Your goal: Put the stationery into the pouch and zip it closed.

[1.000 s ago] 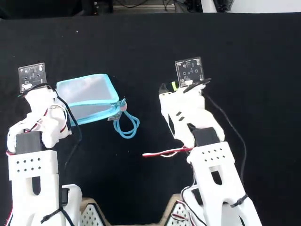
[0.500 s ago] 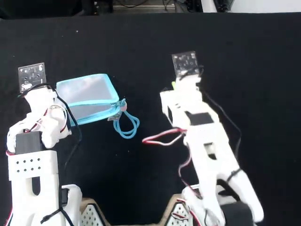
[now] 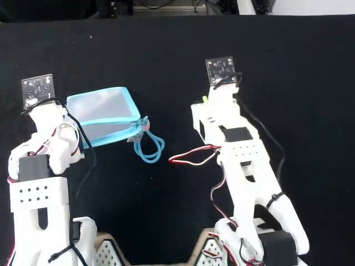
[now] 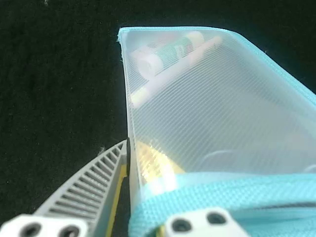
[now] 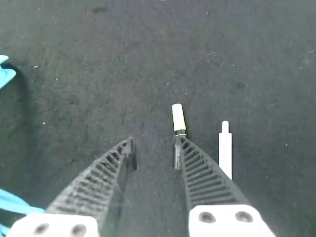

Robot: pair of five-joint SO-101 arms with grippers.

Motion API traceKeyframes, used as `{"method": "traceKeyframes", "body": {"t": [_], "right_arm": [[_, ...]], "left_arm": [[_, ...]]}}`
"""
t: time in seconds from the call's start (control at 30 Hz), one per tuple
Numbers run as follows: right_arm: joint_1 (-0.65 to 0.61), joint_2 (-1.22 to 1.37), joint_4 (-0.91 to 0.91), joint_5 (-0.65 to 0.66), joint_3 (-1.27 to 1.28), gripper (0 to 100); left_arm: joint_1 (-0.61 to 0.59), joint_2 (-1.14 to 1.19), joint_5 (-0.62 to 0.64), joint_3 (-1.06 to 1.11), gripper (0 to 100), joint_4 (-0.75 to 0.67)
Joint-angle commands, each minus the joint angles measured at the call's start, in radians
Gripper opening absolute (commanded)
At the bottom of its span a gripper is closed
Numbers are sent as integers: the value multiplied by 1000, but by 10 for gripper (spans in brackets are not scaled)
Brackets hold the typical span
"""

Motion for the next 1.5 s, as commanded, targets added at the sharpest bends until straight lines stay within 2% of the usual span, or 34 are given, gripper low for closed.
{"method": "traceKeyframes", "body": {"t": [0.0, 0.5, 1.47], "right_arm": [[17, 35, -21, 5, -73, 126], [78, 421, 184, 5, -443, 127], [83, 487, 140, 5, -461, 127]], "left_arm": [[-2, 0, 6, 2, 36, 0], [-2, 0, 6, 2, 36, 0], [-2, 0, 6, 2, 36, 0]]}}
